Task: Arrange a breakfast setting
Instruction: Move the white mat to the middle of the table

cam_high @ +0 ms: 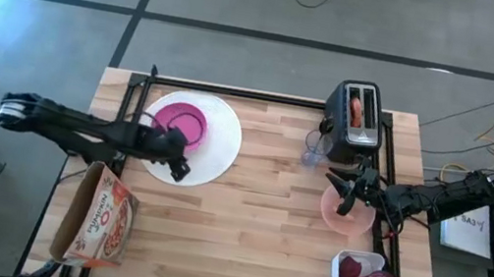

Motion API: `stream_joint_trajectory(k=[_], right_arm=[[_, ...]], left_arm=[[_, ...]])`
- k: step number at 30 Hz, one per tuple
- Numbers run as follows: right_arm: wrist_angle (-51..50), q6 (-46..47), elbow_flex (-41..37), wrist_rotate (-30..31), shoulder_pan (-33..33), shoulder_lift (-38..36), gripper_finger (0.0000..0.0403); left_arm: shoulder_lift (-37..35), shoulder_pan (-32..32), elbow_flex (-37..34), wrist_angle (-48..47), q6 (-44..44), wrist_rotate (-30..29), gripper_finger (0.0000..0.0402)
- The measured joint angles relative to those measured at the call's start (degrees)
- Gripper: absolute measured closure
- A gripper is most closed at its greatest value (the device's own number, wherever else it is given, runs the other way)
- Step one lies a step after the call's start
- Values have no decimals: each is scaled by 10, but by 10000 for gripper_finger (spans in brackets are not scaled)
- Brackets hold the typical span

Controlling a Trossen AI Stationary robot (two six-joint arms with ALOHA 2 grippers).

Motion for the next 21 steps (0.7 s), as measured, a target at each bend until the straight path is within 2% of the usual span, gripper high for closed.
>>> stream_joint_trajectory(k=[10,21], right_arm=[[0,0,0,0,0,0,303],[0,0,0,0,0,0,303]], left_arm=[[150,2,41,1,-4,21,241],[274,34,137,28,44,-6,241]])
